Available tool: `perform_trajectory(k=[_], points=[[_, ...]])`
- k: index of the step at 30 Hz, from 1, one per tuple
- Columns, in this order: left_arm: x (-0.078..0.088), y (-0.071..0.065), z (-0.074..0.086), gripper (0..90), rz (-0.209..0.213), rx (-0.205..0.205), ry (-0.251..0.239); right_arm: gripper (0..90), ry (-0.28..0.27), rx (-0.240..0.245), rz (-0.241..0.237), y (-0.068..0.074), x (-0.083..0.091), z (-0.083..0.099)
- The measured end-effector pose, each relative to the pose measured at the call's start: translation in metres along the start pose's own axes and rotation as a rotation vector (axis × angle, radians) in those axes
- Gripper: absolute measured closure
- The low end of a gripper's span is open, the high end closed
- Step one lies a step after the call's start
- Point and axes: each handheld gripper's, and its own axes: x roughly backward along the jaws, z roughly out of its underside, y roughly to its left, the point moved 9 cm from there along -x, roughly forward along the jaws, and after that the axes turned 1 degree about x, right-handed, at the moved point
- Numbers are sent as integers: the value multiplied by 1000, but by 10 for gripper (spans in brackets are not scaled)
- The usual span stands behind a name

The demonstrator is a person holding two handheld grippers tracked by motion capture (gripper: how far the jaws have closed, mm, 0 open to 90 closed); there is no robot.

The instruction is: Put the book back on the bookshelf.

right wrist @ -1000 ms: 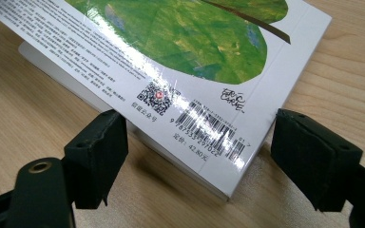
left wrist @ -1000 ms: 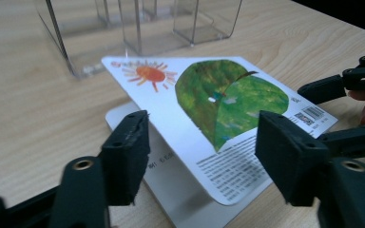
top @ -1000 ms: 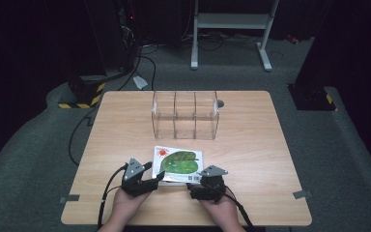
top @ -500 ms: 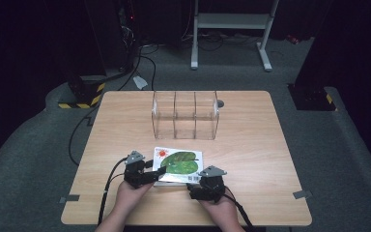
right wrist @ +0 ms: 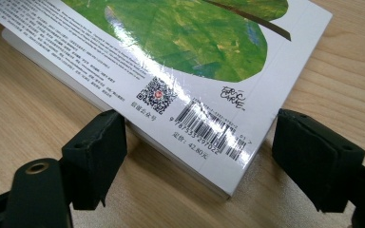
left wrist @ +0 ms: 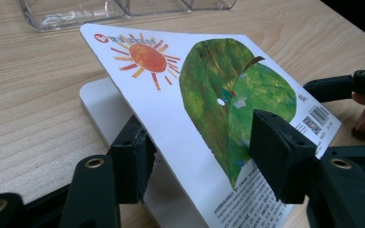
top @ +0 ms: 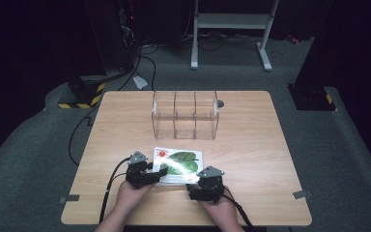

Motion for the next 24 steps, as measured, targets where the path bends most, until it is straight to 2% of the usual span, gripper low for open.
perform_trajectory(k=[6,17,24], points=[[2,1,0,476,-2,-34,-4,178,9,5,-4,0,0,0],[3,2,1,515,-9,-62,0,170,17,25,-16,0,1,1],[3,2,1,544,-14,-84,-12,179,8,-27,-64,-1,6,3]])
